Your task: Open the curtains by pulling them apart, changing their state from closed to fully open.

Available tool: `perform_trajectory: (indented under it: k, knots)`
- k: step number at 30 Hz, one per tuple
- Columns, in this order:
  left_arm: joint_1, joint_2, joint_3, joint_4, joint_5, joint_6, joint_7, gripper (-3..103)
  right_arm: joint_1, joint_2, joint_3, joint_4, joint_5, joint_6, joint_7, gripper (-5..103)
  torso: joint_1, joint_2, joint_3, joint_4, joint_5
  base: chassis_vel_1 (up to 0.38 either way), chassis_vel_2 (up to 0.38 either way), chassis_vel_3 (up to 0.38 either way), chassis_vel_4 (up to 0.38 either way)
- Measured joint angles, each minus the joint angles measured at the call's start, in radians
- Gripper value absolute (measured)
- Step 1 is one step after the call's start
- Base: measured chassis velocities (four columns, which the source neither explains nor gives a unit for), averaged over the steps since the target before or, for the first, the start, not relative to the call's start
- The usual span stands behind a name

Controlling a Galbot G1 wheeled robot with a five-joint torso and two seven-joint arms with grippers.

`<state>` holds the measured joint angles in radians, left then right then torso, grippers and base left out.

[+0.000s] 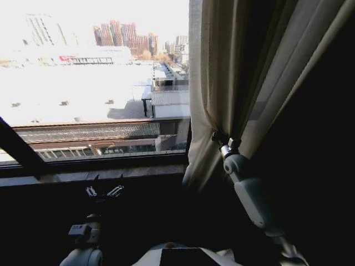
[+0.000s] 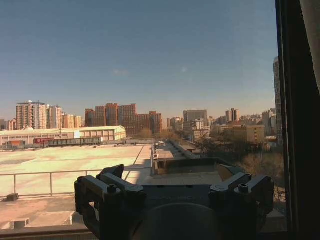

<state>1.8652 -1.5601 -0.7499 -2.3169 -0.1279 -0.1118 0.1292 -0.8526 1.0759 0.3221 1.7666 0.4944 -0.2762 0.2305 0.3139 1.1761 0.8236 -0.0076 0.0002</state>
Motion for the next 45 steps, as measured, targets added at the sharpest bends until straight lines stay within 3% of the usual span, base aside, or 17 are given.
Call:
perform_trajectory:
  k: [21, 33, 45]
  knots:
    - [0.005, -0.001, -0.002, 0.006, 0.001, -0.013, 0.003, 100, -0.014, 0.007, 0.002, 0.005, -0.004, 0.007, 0.000, 0, 0.000, 0.000, 0.000, -0.0001, 0.0000, -0.155, -0.155, 0.158, 0.160]
    - [0.006, -0.001, 0.003, 0.010, 0.004, -0.015, 0.004, 100, -0.037, 0.018, 0.023, -0.012, -0.058, 0.028, -0.012, 0, 0.000, 0.000, 0.000, -0.0001, 0.0002, -0.070, -0.072, 0.066, 0.070]
    - [0.001, 0.003, 0.007, 0.008, 0.001, -0.014, 0.005, 100, -0.013, -0.052, 0.197, -0.164, -0.054, 0.031, -0.013, 0, 0.000, 0.000, 0.000, 0.0000, 0.0003, 0.000, 0.000, 0.000, 0.000]
